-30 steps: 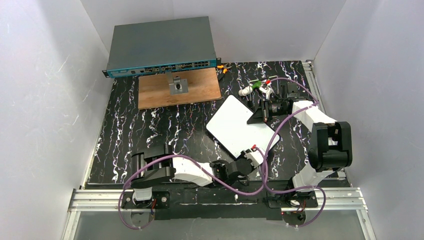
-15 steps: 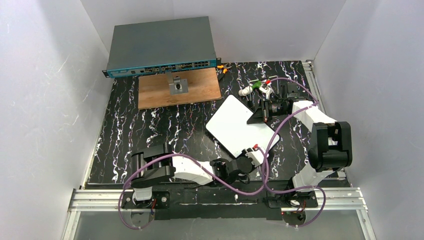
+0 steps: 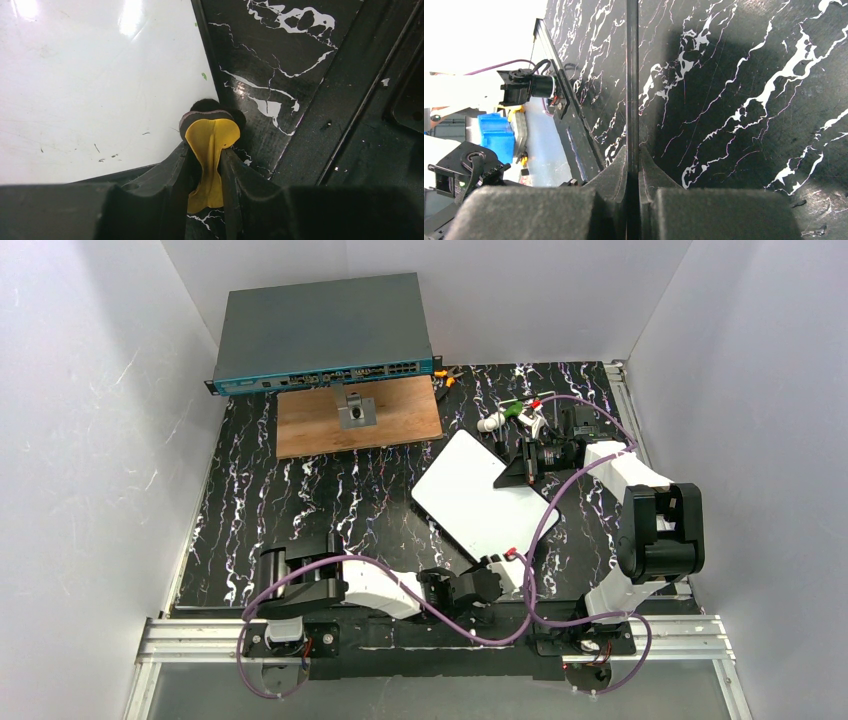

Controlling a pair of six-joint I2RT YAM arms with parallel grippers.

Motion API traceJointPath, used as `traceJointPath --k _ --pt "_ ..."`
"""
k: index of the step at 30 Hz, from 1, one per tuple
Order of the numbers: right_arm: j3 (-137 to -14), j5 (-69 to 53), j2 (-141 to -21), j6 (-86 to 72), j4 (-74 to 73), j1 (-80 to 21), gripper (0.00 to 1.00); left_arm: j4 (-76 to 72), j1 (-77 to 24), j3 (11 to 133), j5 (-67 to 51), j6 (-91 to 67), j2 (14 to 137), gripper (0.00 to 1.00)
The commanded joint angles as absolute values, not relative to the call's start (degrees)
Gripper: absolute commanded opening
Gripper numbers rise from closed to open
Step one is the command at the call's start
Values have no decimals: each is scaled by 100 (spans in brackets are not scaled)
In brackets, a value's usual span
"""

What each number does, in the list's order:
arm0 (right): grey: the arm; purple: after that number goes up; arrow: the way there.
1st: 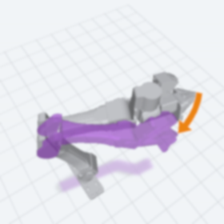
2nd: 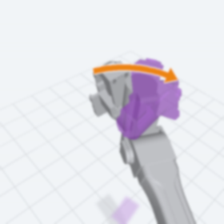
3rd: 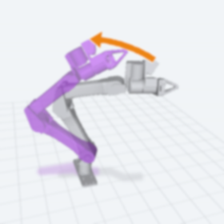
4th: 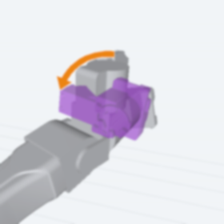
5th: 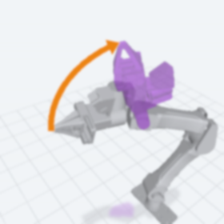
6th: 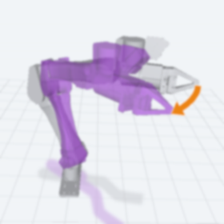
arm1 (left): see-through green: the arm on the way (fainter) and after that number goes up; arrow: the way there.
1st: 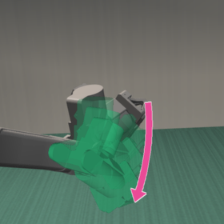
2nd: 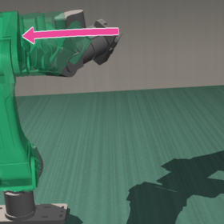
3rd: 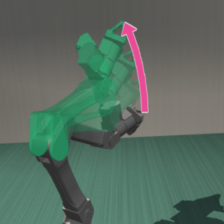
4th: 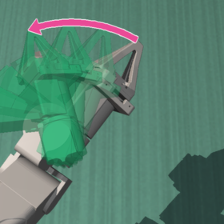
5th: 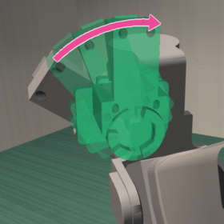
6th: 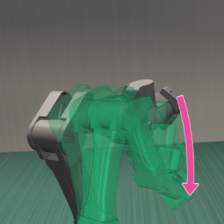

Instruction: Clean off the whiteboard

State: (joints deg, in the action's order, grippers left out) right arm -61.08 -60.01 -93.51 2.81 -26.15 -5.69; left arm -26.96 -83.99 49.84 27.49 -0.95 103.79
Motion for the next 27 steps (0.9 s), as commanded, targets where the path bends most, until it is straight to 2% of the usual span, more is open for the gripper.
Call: traceJointPath --k 1,8,17,27 --pt "-6304 -6694 -9240 -166 -2851 -580 1 -2365 -8432 4924 2805 -56 10200 0" --pt "-6289 -6691 -9226 -166 -2852 -567 1 -2479 -8200 5531 3175 228 10370 0" --pt "-6271 -6705 -9209 -167 -2841 -538 1 -2606 -7904 6113 2989 317 10420 0" --pt "-6269 -6716 -9197 -162 -2844 -508 1 -2503 -7933 5429 2085 93 10205 0"
